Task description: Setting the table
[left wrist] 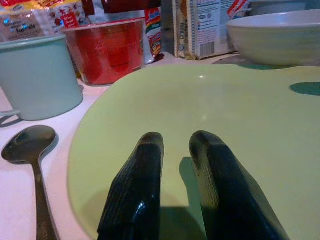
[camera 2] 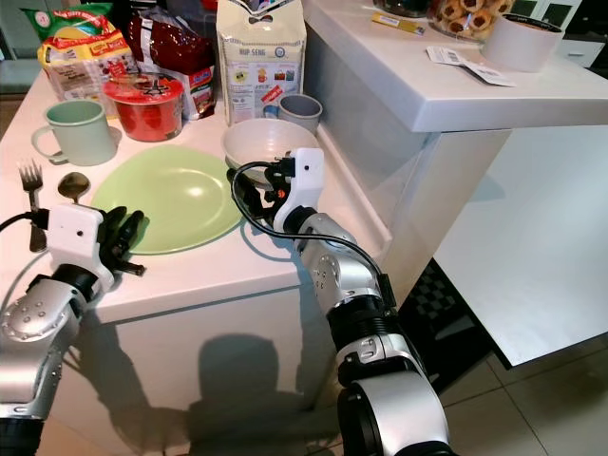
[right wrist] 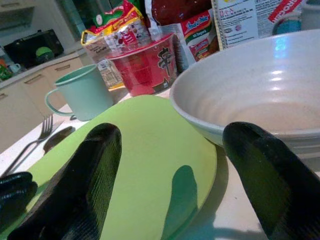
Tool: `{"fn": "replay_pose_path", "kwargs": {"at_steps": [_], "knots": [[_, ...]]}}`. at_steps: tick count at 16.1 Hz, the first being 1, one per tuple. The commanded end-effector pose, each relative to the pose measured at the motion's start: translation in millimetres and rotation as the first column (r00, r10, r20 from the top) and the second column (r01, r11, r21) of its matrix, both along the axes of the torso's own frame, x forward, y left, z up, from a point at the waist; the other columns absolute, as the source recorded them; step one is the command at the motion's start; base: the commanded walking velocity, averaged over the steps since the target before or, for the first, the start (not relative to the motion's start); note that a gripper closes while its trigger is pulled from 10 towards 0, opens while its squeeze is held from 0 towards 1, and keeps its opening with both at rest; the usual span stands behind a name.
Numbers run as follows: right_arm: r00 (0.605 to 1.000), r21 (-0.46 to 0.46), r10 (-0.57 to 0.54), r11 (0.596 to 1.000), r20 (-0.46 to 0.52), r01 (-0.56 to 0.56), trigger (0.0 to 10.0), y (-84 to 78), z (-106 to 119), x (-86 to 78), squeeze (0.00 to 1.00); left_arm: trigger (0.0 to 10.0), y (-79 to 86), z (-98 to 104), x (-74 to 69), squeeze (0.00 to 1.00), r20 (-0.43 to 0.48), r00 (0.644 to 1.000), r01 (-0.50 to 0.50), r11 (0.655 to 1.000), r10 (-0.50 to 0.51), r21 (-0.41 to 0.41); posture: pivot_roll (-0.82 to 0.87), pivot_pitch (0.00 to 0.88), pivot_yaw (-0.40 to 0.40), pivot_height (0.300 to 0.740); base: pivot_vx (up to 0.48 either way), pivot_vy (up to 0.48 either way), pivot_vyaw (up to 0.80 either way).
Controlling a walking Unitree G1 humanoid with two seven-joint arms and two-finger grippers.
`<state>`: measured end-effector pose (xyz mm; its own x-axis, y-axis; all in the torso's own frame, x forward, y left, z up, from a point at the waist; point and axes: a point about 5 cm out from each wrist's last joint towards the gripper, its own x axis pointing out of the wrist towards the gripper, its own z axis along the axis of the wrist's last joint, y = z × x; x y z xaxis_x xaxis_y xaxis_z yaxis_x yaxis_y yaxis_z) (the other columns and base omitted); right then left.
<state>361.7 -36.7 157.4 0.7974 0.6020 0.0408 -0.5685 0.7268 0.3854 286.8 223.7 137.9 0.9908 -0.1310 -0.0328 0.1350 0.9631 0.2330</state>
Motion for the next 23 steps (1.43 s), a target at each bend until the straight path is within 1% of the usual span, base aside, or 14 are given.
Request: {"fn": "replay_pose_path", "kwargs": {"at_steps": [1,3,5,6,7,8,10,13,16,18,19,20,21,23], "knots": [[1.000,-0.010,-0.010,1.000,-0.016,0.010,10.0,0.3,-5.3,-0.6,0.00,10.0,13.1,-22.0,-3.3,0.00,-0.134,0.989,-0.058,0.998,0.058,0.006,0.21,0.000,-0.107,0.740,0.000,0.000,0.00],[1.000,-0.012,-0.006,1.000,-0.018,0.006,10.0,1.2,-6.0,-0.9,0.00,10.0,22.9,-36.5,-4.5,0.00,-0.203,0.975,-0.089,0.996,0.088,0.003,0.21,0.000,-0.104,0.740,0.000,0.000,0.00],[1.000,-0.012,-0.003,1.000,-0.022,0.002,10.0,2.6,-6.6,-1.3,0.00,10.0,35.4,-66.6,-12.1,0.00,-0.352,0.926,-0.131,0.991,0.137,0.040,0.21,0.000,-0.095,0.740,0.000,0.000,0.00],[1.000,-0.012,-0.001,1.000,-0.026,0.001,10.0,2.9,-7.5,-1.6,0.00,10.0,40.5,-79.8,-16.6,0.00,-0.437,0.888,-0.123,0.989,0.145,0.079,0.21,0.000,-0.093,0.740,0.000,0.000,0.00],[1.000,-0.012,-0.001,1.000,-0.028,0.001,10.0,3.0,-8.0,-1.7,0.00,10.0,41.7,-82.8,-17.6,0.00,-0.465,0.873,-0.120,0.989,0.147,0.089,0.21,0.000,-0.089,0.740,0.000,0.000,0.00],[1.000,-0.013,-0.001,1.000,-0.030,0.001,10.0,3.3,-8.5,-1.7,0.00,10.0,39.7,-83.1,-16.8,0.00,-0.495,0.861,-0.091,0.993,0.118,0.078,0.21,0.000,-0.085,0.740,0.000,0.000,0.00],[1.000,-0.013,0.000,1.000,-0.031,0.000,10.0,4.3,-8.2,-1.4,0.00,10.0,35.9,-77.2,-13.2,0.00,-0.499,0.864,-0.042,0.997,0.068,0.063,0.21,0.000,-0.081,0.740,0.000,0.000,0.00],[0.999,-0.013,0.005,1.000,-0.033,-0.005,10.0,6.7,-8.6,-1.5,0.00,10.0,39.4,-67.1,-5.2,0.00,-0.480,0.875,-0.043,0.997,0.070,0.066,0.22,0.000,-0.077,0.740,0.000,0.000,0.00],[0.999,-0.007,0.011,1.000,-0.050,-0.011,10.0,6.8,-11.6,-2.6,0.00,10.0,32.8,-73.2,-9.2,0.00,-0.502,0.864,-0.014,0.998,0.044,0.063,0.21,0.000,-0.078,0.740,0.000,0.000,0.00],[0.989,0.139,0.025,0.990,-0.143,-0.005,10.0,5.9,-7.4,-0.8,0.00,10.0,31.6,-76.7,-11.6,0.00,-0.514,0.857,-0.015,0.998,0.045,0.062,0.21,0.000,-0.080,0.740,0.000,0.000,0.00],[0.980,0.277,0.053,0.961,-0.193,0.002,10.0,8.0,5.8,2.9,0.00,10.0,30.0,-80.6,-14.4,0.00,-0.526,0.849,-0.010,0.998,0.042,0.065,0.21,0.000,-0.080,0.740,0.000,0.000,0.00],[0.975,0.335,0.066,0.942,-0.210,0.008,10.0,9.1,12.3,5.1,0.00,10.0,29.2,-81.9,-15.5,0.00,-0.530,0.847,-0.011,0.998,0.043,0.063,0.21,0.000,-0.081,0.740,0.000,0.000,0.00],[0.974,0.348,0.076,0.938,-0.215,0.004,10.0,10.9,14.3,5.6,0.00,10.0,28.6,-83.0,-16.4,0.00,-0.532,0.846,-0.010,0.998,0.041,0.061,0.21,0.000,-0.081,0.740,0.000,0.000,0.00],[0.964,0.344,0.097,0.939,-0.249,-0.005,10.0,23.0,6.1,2.5,0.00,10.0,26.7,-83.7,-17.0,0.00,-0.534,0.844,-0.005,0.998,0.036,0.061,0.21,0.000,-0.084,0.740,0.000,0.000,0.00]]}}
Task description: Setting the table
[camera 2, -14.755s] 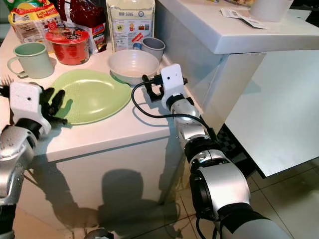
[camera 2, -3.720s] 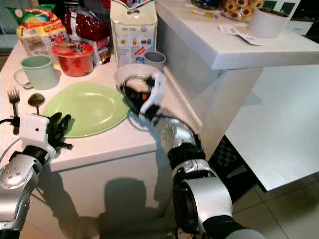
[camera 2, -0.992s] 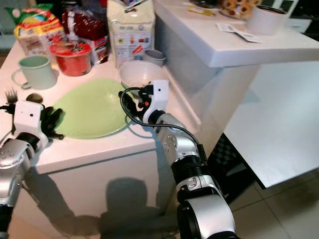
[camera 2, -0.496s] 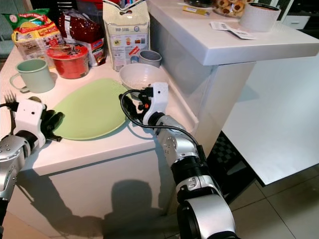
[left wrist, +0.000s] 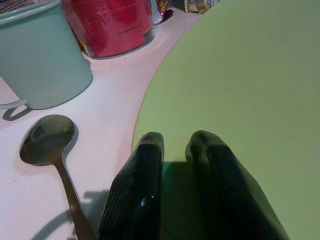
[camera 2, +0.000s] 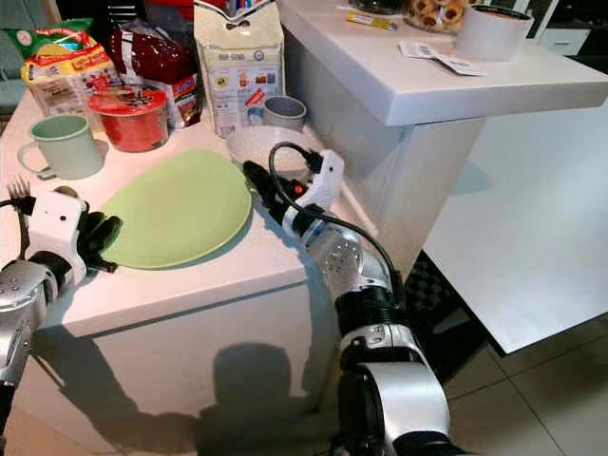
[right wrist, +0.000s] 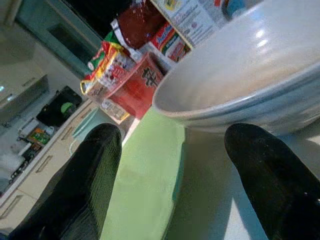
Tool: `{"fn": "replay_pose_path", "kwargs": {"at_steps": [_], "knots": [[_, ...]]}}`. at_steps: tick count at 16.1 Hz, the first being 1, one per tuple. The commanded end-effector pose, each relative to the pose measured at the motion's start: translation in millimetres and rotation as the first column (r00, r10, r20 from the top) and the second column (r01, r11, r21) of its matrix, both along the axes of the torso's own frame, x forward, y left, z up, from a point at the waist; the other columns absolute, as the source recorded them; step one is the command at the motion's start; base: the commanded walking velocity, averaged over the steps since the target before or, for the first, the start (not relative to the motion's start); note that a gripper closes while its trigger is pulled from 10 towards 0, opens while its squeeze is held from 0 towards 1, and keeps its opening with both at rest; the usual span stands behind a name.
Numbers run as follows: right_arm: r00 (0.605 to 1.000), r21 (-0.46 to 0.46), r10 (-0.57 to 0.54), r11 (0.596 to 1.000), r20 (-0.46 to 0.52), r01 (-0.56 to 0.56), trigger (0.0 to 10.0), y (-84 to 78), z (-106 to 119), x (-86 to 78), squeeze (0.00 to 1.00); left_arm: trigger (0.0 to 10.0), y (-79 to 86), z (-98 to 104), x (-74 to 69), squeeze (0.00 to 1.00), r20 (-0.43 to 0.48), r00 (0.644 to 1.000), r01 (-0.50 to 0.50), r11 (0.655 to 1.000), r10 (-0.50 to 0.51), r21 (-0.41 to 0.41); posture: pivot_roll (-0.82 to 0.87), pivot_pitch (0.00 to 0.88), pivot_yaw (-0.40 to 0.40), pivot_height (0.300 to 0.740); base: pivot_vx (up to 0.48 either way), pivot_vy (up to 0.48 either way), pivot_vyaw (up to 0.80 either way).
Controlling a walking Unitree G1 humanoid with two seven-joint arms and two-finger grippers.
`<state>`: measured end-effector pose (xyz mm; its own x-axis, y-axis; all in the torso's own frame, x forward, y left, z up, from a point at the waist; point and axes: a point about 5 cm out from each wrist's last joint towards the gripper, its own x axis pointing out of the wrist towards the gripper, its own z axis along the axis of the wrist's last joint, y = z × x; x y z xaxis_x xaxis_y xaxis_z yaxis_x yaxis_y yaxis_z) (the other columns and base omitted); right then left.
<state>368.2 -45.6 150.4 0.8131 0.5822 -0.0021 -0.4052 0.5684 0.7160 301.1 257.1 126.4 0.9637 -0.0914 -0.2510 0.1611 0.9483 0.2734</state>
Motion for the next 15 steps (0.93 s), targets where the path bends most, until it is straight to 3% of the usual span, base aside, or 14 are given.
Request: {"fn": "replay_pose_path", "kwargs": {"at_steps": [1,4,7,12,13,14,15], "knots": [[0.997,0.035,0.081,0.996,-0.002,-0.081,10.0,38.1,5.5,-7.7,0.00,10.0,-6.8,-72.2,-31.6,0.00,-0.343,0.939,-0.012,1.000,0.005,-0.020,0.22,0.000,-0.086,0.740,0.000,0.000,0.00],[0.992,-0.014,0.125,0.992,-0.035,-0.126,10.0,46.3,-5.3,-14.0,0.00,10.0,-8.6,-75.5,-34.5,0.00,-0.352,0.936,-0.014,1.000,0.005,-0.023,0.22,0.000,-0.091,0.740,0.000,0.000,0.00],[0.984,-0.206,0.176,0.962,-0.029,-0.179,10.0,54.3,-24.1,-21.3,0.00,10.0,-12.5,-74.8,-33.1,0.00,-0.343,0.939,-0.009,1.000,0.001,-0.021,0.22,0.000,-0.097,0.740,0.000,0.000,0.00],[0.978,-0.243,0.192,0.948,-0.079,-0.206,10.0,61.6,-38.5,-26.3,0.00,10.0,-17.3,-71.0,-30.1,0.00,-0.325,0.946,0.003,1.000,-0.008,-0.017,0.22,0.000,-0.099,0.740,0.000,0.000,0.00],[0.979,-0.240,0.191,0.949,-0.077,-0.204,8.9,61.8,-38.1,-26.1,0.00,10.0,-17.5,-71.0,-30.4,0.00,-0.325,0.946,0.003,1.000,-0.008,-0.016,0.22,0.000,-0.099,0.740,0.000,0.000,0.00],[0.979,-0.232,0.190,0.952,-0.070,-0.201,0.0,62.1,-37.5,-25.7,0.00,10.0,-17.6,-70.8,-30.6,0.00,-0.324,0.946,0.004,1.000,-0.008,-0.015,0.22,0.000,-0.099,0.740,0.000,0.000,0.00],[0.980,-0.230,0.190,0.953,-0.064,-0.199,0.0,62.3,-37.0,-25.4,0.00,10.0,-17.6,-70.3,-30.7,0.00,-0.323,0.947,0.004,1.000,-0.008,-0.015,0.22,0.000,-0.100,0.740,0.000,0.000,0.00]]}}
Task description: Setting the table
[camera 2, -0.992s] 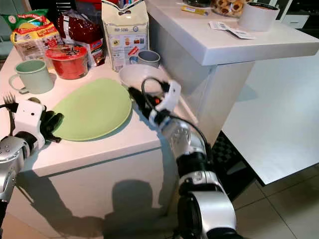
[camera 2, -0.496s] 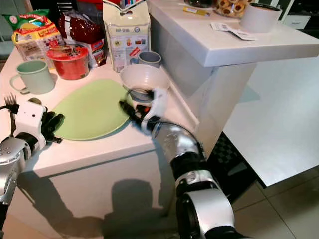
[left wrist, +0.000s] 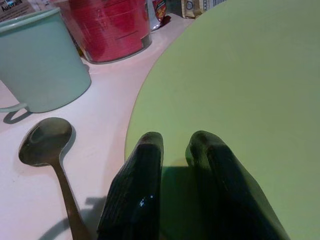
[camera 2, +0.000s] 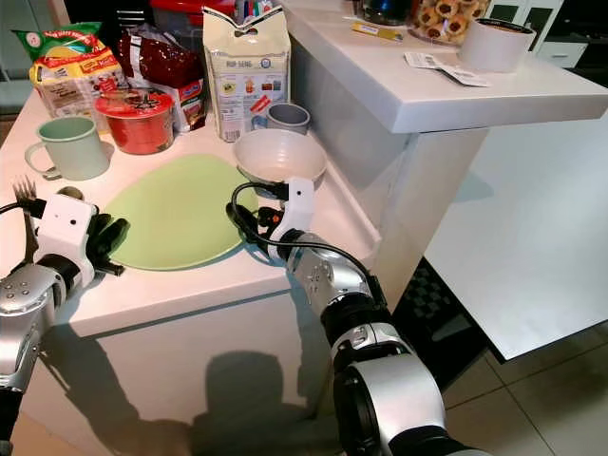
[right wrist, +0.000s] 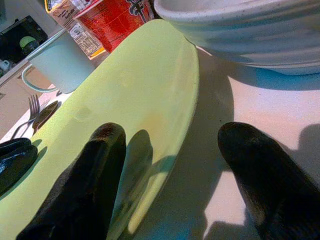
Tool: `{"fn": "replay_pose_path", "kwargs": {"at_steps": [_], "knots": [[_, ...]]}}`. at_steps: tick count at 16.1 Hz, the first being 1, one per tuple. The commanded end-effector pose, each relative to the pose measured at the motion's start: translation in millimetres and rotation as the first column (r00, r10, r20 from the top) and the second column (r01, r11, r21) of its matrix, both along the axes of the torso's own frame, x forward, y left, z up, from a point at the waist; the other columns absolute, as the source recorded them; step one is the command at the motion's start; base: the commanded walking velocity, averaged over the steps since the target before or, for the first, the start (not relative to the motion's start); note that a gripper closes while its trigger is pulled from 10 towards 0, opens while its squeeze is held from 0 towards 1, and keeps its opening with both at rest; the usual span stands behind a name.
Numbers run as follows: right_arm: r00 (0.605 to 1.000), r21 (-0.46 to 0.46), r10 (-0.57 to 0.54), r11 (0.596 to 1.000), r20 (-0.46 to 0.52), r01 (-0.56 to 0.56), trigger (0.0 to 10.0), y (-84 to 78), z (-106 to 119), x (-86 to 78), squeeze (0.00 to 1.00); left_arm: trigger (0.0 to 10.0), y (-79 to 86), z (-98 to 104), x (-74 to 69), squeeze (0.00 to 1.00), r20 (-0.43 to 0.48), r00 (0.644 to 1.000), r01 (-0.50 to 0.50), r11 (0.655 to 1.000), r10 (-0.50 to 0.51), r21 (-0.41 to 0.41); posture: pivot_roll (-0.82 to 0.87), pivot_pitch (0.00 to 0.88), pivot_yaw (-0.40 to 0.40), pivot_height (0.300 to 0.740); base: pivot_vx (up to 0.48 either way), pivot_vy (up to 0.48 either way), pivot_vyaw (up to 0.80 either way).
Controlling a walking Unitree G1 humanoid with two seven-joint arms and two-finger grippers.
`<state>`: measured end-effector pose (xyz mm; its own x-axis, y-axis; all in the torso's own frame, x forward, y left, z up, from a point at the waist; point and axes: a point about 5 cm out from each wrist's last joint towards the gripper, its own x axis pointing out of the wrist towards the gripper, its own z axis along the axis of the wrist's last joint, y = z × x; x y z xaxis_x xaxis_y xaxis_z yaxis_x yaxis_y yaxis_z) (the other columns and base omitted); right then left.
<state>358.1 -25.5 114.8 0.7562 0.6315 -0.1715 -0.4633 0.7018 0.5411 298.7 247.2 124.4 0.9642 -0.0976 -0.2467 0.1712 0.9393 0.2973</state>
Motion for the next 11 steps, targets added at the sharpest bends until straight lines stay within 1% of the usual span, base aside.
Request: {"fn": "replay_pose_path", "kwargs": {"at_steps": [1,5,11], "knots": [[0.994,0.044,0.097,0.994,-0.044,-0.095,0.0,42.3,-0.3,-14.5,0.00,10.0,-7.6,-67.4,-28.1,0.00,-0.326,0.945,-0.017,0.999,0.005,-0.033,0.22,0.000,-0.099,0.740,0.000,0.000,0.00],[0.996,0.042,0.082,0.996,-0.027,-0.081,0.0,39.5,-0.2,-12.6,0.00,10.0,-10.2,-66.4,-26.5,0.00,-0.321,0.947,-0.014,0.999,0.002,-0.036,0.22,0.000,-0.098,0.740,0.000,0.000,0.00],[0.998,0.043,0.061,0.997,-0.034,-0.059,0.0,34.7,-3.7,-11.4,0.00,10.0,-13.8,-65.8,-24.8,0.00,-0.317,0.948,-0.002,0.999,-0.010,-0.038,0.21,0.000,-0.093,0.740,0.000,0.000,0.00]]}}
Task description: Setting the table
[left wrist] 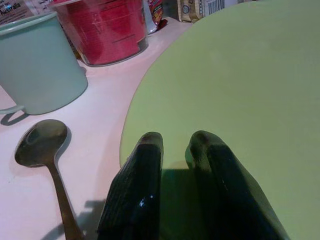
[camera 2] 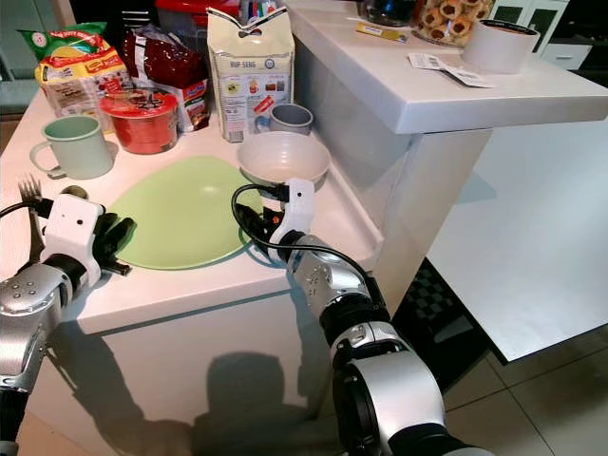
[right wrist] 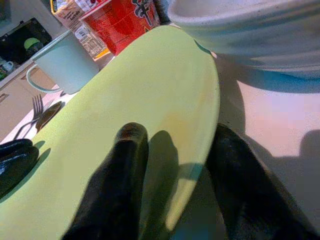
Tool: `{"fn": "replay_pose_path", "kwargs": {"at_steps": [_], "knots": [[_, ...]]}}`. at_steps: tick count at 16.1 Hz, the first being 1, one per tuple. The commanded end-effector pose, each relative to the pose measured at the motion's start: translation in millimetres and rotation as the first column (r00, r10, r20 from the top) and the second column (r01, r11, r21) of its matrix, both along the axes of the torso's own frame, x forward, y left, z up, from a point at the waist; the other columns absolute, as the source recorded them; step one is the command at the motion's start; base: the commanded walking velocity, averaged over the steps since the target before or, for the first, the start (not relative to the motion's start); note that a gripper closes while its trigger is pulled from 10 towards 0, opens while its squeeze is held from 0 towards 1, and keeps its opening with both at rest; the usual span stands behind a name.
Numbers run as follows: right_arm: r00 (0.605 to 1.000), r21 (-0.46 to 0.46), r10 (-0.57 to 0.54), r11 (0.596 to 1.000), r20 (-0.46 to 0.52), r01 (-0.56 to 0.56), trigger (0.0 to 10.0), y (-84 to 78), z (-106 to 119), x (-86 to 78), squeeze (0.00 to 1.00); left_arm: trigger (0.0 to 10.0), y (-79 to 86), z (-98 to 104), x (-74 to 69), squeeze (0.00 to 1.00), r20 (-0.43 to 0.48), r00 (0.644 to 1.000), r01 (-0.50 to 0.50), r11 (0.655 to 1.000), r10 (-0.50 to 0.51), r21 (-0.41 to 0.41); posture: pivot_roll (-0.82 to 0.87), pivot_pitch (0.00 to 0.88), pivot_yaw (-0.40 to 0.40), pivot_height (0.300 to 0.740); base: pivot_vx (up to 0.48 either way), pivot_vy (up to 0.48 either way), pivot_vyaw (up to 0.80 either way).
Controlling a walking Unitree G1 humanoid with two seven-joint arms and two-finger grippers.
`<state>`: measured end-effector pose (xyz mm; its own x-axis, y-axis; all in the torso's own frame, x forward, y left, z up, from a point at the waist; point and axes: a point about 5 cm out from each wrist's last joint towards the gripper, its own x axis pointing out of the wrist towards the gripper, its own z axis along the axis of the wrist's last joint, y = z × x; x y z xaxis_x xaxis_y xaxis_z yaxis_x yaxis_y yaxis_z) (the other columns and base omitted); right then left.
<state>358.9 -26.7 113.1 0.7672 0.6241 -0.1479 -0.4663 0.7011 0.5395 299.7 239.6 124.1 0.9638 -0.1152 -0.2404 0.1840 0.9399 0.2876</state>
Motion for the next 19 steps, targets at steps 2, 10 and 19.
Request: {"fn": "replay_pose_path", "kwargs": {"at_steps": [2,10,19], "knots": [[0.996,0.031,0.069,0.997,-0.054,-0.068,0.0,34.6,-2.6,-11.9,0.00,10.0,-7.0,-65.7,-25.7,0.00,-0.322,0.947,-0.011,1.000,0.003,-0.023,0.21,0.000,-0.092,0.740,0.000,0.000,0.00],[0.997,0.043,0.055,0.998,-0.046,-0.053,0.0,30.8,-1.3,-9.7,0.00,10.0,-11.9,-64.5,-24.8,0.00,-0.302,0.953,-0.001,1.000,-0.008,-0.029,0.21,0.000,-0.096,0.740,0.000,0.000,0.00],[0.989,0.015,0.000,1.000,0.150,-0.002,0.0,15.2,24.5,2.8,0.00,10.0,-23.0,-6.8,3.9,0.00,0.082,0.996,-0.035,0.992,0.045,-0.121,0.21,0.000,-0.093,0.740,0.000,0.000,0.00]]}}
